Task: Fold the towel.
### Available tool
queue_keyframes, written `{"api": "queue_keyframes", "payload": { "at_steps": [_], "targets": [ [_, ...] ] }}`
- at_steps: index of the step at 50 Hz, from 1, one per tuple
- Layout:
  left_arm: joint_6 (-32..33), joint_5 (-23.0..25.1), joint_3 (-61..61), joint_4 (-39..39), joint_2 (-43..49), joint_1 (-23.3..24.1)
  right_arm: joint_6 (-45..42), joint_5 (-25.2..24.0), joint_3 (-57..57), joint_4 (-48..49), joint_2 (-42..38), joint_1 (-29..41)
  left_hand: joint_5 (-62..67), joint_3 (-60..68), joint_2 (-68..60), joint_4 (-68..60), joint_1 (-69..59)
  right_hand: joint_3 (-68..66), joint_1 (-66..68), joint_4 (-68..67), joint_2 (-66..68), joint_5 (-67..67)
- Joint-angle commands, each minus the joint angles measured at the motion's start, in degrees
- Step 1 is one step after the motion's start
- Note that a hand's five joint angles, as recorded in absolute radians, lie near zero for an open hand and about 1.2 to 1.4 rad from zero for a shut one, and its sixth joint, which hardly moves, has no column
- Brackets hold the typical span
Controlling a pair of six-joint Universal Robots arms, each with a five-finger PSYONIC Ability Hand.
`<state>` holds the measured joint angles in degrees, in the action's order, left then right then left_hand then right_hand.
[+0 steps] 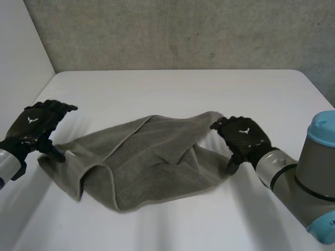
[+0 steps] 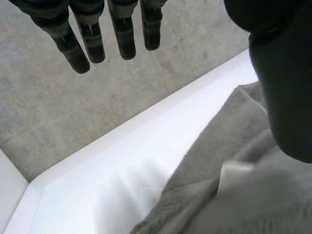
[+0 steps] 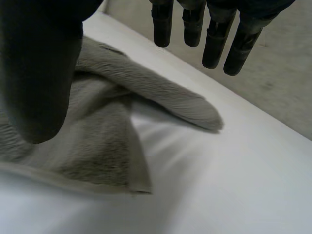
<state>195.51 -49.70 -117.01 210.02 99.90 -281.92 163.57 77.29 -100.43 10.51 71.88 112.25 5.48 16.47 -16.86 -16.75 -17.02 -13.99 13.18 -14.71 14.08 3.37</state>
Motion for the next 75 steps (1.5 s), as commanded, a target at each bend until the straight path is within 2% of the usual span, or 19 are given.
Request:
{"api": "queue_keyframes", "payload": {
  "at_steps": [1,5,9,18,26,29,31,32,33,35,43,46,48,49,51,56,64,71,75],
  "targets": [
    [-0.4,-3.4,-0.9,-1.4,-5.7,2.0,-12.1,-7.1,-3.8,-0.4,0.5,1.3,-2.6,-3.6,4.0,3.8,4.1,4.0,-3.2,4.7,-4.1,-3.4],
    [-0.7,-3.8,-1.3,-4.5,-9.4,1.9,-16.6,-8.5,-5.2,-0.5,0.5,1.3,-2.4,-3.4,3.8,3.7,4.0,3.2,-2.4,4.0,-3.3,-2.6],
    [-3.4,-3.6,-2.2,-11.5,-14.2,1.4,-20.7,-8.5,-5.9,-0.4,-0.1,1.1,-1.1,-2.1,2.5,2.3,2.6,0.0,0.8,0.8,-0.1,0.6],
    [-4.9,-3.0,-5.9,-23.4,-18.9,1.9,-22.6,-8.4,-5.5,0.7,-4.1,1.1,6.3,5.3,-4.9,-5.1,-4.8,-4.0,4.8,-3.3,3.9,4.6],
    [-4.5,-3.1,-9.4,-24.1,-17.0,2.8,-22.2,-8.1,-3.8,5.5,-6.8,1.1,7.2,6.2,-5.8,-5.9,-5.6,-19.6,20.4,-18.9,19.6,20.3],
    [-3.8,-3.4,-9.1,-23.0,-13.9,3.4,-22.2,-7.7,-2.8,6.7,-8.1,1.1,6.2,5.2,-4.8,-4.9,-4.6,-28.7,29.5,-28.0,28.6,29.3],
    [-3.2,-3.7,-8.6,-21.9,-12.2,3.7,-21.5,-7.2,-2.0,6.9,-8.2,0.6,6.2,5.2,-4.8,-4.9,-4.6,-48.6,49.4,-47.9,48.5,49.3],
    [-2.9,-4.0,-7.9,-20.8,-10.7,4.2,-21.4,-7.2,-2.0,6.9,-8.2,0.6,6.2,5.2,-4.8,-4.9,-4.6,-48.7,49.5,-48.0,48.7,49.4],
    [-2.9,-4.0,-7.9,-20.8,-10.7,4.2,-20.9,-6.9,-1.8,7.2,-8.0,0.4,6.2,5.2,-4.8,-4.9,-4.6,-60.1,60.9,-59.3,60.0,60.7],
    [-2.8,-4.1,-7.2,-20.2,-9.5,5.0,-19.8,-6.7,-1.7,7.5,-7.7,0.4,6.3,5.4,-5.0,-5.1,-4.8,-66.0,66.8,-65.2,65.9,66.6],
    [-2.9,-5.8,-5.4,-18.2,-4.1,11.7,-9.4,-4.1,-2.0,9.1,-4.7,-0.4,7.2,6.2,-5.8,-5.9,-5.6,-66.0,66.8,-65.3,65.9,66.6],
    [-2.9,-9.3,-4.7,-15.5,-1.6,14.8,-6.3,-3.8,-2.1,8.7,-3.2,-1.8,9.4,8.4,-8.0,-8.1,-7.8,-66.0,66.8,-65.3,65.9,66.6],
    [-2.9,-13.9,-3.2,-11.8,1.4,17.9,-5.1,-4.0,-2.3,8.6,-2.8,-2.2,13.0,12.1,-11.7,-11.8,-11.5,-66.0,66.8,-65.3,65.9,66.6],
    [-2.9,-13.9,-3.2,-11.8,1.4,17.9,-4.1,-3.9,-2.5,8.6,-2.6,-2.5,13.1,12.1,-11.7,-11.8,-11.5,-66.0,66.8,-65.3,65.9,66.6],
    [-2.5,-18.5,-1.6,-9.5,4.4,19.9,-3.5,-3.9,-2.8,8.6,-2.5,-2.6,19.3,18.3,-17.9,-18.0,-17.7,-66.0,66.8,-65.3,65.9,66.6],
    [-2.2,-21.8,0.8,-9.4,7.3,20.4,-3.4,-3.6,-3.1,8.5,-2.5,-3.4,28.2,27.2,-26.8,-26.9,-26.6,-66.0,66.8,-65.3,65.9,66.6],
    [-1.8,-23.5,1.3,-9.3,6.7,20.2,-3.3,-3.6,-2.9,6.9,-0.8,-6.1,46.5,45.5,-45.1,-45.3,-45.0,-66.0,66.8,-65.3,65.9,66.6],
    [0.7,-24.7,2.3,-9.5,5.9,20.4,-3.7,-4.0,-2.0,3.8,0.3,-6.3,43.8,42.9,-42.5,-42.6,-42.3,-66.0,66.8,-65.3,65.9,66.6],
    [5.7,-24.7,2.3,-10.6,5.8,20.1,-3.8,-4.2,-2.0,3.7,0.6,-6.3,37.8,36.8,-36.4,-36.5,-36.3,-66.0,66.8,-65.3,65.9,66.6]
  ]
}}
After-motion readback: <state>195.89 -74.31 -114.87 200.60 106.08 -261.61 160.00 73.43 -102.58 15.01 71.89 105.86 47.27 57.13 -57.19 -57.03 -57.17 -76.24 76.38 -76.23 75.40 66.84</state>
